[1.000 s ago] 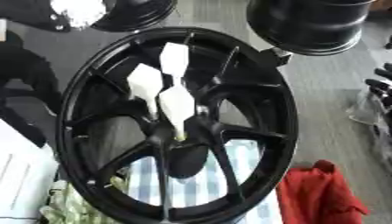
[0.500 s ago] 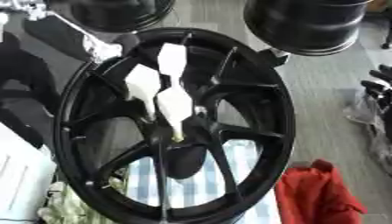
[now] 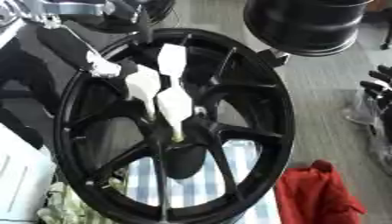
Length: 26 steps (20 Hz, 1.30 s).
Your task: Pull the pin out of the wheel hub.
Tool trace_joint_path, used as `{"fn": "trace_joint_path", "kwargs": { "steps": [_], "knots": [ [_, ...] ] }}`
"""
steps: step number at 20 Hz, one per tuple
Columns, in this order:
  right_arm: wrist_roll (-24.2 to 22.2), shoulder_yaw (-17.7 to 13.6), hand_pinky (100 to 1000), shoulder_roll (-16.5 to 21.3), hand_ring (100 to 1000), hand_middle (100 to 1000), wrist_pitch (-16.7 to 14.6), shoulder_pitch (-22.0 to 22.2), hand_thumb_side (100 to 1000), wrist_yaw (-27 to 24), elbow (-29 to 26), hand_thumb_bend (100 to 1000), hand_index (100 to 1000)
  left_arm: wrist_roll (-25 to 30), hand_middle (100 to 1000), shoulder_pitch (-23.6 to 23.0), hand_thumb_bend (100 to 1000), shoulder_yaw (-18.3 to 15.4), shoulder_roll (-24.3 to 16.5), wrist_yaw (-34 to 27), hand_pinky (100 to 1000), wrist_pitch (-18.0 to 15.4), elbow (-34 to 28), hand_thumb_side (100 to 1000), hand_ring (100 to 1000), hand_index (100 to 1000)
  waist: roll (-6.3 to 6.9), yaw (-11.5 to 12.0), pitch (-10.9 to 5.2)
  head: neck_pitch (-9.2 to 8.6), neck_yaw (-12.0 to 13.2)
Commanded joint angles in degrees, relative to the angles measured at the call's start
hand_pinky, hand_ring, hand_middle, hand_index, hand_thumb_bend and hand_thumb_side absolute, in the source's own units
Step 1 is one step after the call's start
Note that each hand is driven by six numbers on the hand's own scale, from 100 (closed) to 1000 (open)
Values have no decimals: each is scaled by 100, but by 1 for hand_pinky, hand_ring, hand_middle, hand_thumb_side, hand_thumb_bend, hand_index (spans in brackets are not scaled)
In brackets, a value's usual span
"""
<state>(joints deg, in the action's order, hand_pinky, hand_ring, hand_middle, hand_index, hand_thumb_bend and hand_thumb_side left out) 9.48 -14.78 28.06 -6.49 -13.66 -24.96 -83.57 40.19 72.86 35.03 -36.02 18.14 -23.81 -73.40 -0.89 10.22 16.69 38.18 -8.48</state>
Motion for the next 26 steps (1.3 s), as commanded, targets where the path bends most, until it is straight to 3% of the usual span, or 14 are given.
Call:
{"fn": "trace_joint_path", "kwargs": {
  "steps": [1,6,12,14,16,17,18,23,26],
  "knots": [
    [-6,-31,904,223,730,759,-5,-73,754,-14,-43,100,813,490,740,148,374,-231,-43,80,830,-265,146,730,812,784,6,-15,-156,18,-27],
    [-15,-14,904,231,728,757,9,-66,756,-3,-17,100,813,1031,738,165,461,-450,-78,-149,839,-193,72,824,813,792,7,-3,-156,47,-49],
    [-17,-9,903,233,725,754,18,-67,759,3,-8,100,812,1176,694,135,397,-415,-82,-442,824,26,52,804,795,794,3,-4,-154,49,-46],
    [-15,-8,903,235,724,754,27,-68,760,6,3,100,812,1177,689,108,360,-343,-88,-576,821,65,68,736,788,804,7,-4,-150,63,-51],
    [-10,-8,902,237,722,752,36,-70,762,-4,16,100,811,1178,689,74,272,-291,-112,-733,825,91,56,544,781,827,11,-3,-145,75,-64],
    [-8,-6,902,240,721,751,39,-71,762,-9,20,100,811,1178,685,54,252,-281,-128,-820,825,106,37,513,778,829,13,-2,-142,78,-72],
    [-8,-4,902,243,720,751,41,-71,762,-12,22,100,810,1178,690,35,219,-277,-145,-910,827,132,15,426,778,841,14,0,-140,81,-80],
    [-7,0,901,252,717,748,45,-73,763,-22,27,100,810,1178,686,5,267,-192,-236,-1151,825,330,-128,354,777,847,20,2,-138,103,-91],
    [-13,8,900,254,714,746,51,-79,764,-23,35,100,809,1178,692,-11,288,-152,-250,-1131,828,342,-163,355,780,848,22,-1,-134,112,-95]
  ]
}}
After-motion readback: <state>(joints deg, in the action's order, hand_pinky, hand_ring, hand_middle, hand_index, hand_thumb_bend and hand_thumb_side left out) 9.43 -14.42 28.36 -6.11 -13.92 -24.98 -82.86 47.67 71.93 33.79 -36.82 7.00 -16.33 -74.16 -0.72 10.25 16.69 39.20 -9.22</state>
